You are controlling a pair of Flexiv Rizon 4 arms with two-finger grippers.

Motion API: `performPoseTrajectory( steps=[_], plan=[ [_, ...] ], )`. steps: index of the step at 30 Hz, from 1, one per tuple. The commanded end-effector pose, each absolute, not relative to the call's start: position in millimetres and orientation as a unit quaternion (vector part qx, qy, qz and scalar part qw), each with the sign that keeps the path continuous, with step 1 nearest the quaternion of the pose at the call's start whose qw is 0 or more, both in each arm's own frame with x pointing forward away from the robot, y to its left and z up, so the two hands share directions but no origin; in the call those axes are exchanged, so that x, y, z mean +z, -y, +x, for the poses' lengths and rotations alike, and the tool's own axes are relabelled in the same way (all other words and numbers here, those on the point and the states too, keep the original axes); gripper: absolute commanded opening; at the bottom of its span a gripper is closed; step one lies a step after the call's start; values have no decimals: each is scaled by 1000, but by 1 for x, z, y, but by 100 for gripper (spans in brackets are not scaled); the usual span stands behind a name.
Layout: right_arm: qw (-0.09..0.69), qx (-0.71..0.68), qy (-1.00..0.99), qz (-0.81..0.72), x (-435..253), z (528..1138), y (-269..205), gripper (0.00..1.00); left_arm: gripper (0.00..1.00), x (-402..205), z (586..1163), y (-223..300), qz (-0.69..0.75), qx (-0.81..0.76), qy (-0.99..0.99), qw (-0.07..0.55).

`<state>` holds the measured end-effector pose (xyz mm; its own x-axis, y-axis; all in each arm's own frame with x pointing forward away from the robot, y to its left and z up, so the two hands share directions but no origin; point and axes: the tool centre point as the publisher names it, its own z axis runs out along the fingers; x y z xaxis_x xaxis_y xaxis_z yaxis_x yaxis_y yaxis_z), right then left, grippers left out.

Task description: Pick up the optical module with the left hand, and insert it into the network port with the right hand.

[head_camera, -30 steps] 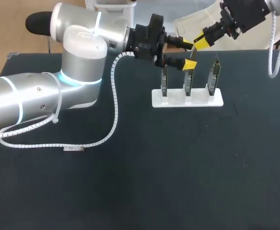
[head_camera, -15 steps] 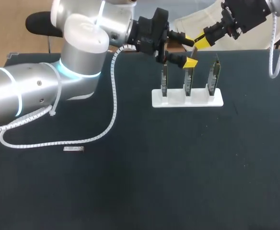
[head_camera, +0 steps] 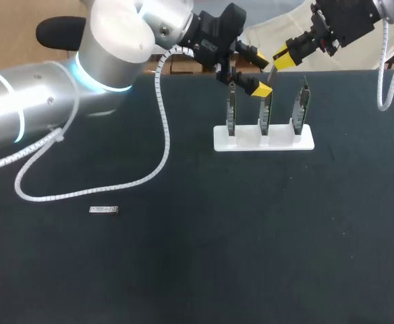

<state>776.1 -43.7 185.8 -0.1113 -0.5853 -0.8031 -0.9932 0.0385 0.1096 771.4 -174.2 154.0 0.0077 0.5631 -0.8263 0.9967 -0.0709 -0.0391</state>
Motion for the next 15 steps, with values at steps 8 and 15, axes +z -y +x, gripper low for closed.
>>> performPoseTrajectory(
  steps=[8, 15],
  plan=[
    [292, 348, -658, -601, 186, 777, 44, 0, 100, 148, 770, 165, 648, -326, -637, 259],
    [291, 347, -658, -602, 187, 776, 45, 0, 100, 144, 770, 161, 631, -342, -644, 265]
  ],
)
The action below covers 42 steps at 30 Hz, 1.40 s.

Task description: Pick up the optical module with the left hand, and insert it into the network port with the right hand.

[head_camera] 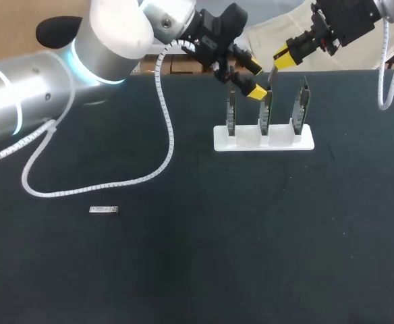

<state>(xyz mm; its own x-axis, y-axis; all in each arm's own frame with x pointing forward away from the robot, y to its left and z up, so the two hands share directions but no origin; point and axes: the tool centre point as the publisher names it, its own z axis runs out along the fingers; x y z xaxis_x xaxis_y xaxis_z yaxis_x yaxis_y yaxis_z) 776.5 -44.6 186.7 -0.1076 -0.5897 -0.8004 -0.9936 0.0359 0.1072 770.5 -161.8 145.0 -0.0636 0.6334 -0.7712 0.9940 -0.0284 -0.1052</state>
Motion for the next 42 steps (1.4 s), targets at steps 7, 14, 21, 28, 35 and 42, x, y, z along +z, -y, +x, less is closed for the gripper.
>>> performPoseTrajectory(
  steps=[7, 14, 21, 28, 35, 42],
  plan=[
    [291, 346, -659, -601, 187, 776, 45, 0, 100, 144, 770, 161, 630, -343, -644, 265],
    [291, 347, -659, -601, 187, 775, 45, 0, 100, 144, 771, 165, 633, -346, -641, 261],
    [289, 342, -657, -606, 188, 774, 46, 0, 100, 145, 771, 166, 635, -356, -629, 274],
    [290, 326, -653, -620, 192, 773, 47, 0, 100, 145, 771, 166, 635, -356, -629, 274],
    [287, 321, -651, -625, 193, 772, 49, 0, 100, 145, 771, 166, 635, -356, -629, 274],
    [280, 315, -647, -635, 191, 770, 49, 0, 100, 145, 771, 166, 635, -356, -629, 274]
  ],
)
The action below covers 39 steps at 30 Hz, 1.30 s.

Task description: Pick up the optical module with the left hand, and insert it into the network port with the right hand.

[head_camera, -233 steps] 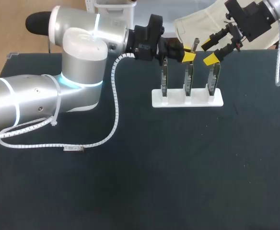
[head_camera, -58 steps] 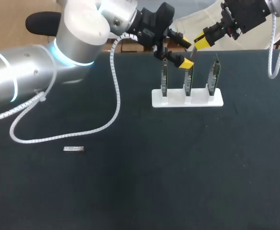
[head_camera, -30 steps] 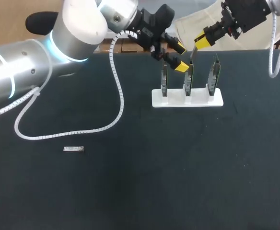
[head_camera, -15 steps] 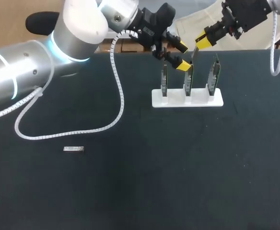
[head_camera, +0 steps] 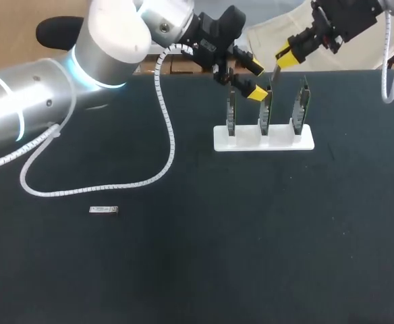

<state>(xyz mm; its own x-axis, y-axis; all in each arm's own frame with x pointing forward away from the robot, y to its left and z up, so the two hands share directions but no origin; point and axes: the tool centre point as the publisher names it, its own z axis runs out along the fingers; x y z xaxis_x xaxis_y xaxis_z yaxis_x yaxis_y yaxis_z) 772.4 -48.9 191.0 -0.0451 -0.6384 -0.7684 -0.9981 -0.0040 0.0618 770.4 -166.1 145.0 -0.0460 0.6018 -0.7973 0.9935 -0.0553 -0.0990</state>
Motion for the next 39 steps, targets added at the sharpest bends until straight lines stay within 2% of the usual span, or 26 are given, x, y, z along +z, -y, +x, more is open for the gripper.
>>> performPoseTrajectory(
  steps=[1, 39],
  plan=[
    [280, 312, -647, -637, 191, 770, 48, 0, 100, 145, 771, 166, 635, -356, -629, 274],
    [246, 254, -667, -655, 180, 774, 38, 0, 100, 145, 771, 166, 635, -356, -629, 274]
  ],
)
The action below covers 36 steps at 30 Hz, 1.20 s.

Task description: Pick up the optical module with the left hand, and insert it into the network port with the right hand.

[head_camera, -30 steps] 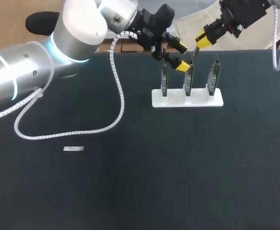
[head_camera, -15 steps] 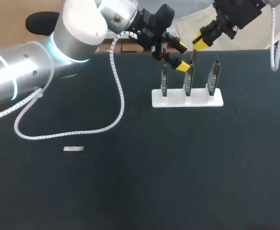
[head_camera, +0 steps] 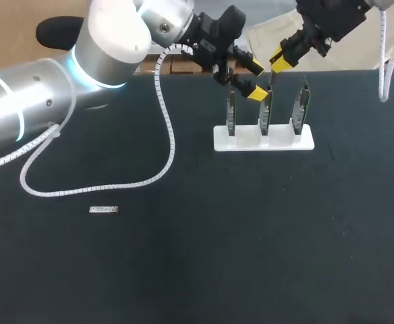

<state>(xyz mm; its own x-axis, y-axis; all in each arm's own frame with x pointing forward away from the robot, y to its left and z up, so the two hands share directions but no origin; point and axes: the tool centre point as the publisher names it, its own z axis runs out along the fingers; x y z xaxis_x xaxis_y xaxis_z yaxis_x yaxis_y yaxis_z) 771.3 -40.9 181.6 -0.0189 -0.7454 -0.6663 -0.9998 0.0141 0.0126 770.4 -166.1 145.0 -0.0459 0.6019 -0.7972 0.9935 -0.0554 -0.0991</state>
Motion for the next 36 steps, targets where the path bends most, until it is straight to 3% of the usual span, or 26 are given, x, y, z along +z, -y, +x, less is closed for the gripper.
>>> performPoseTrajectory(
  steps=[1, 36],
  plan=[
    [245, 255, -667, -656, 180, 774, 38, 0, 100, 145, 771, 166, 635, -356, -629, 274],
    [236, 263, -670, -654, 170, 779, 39, 0, 100, 145, 771, 166, 635, -356, -629, 274]
  ],
)
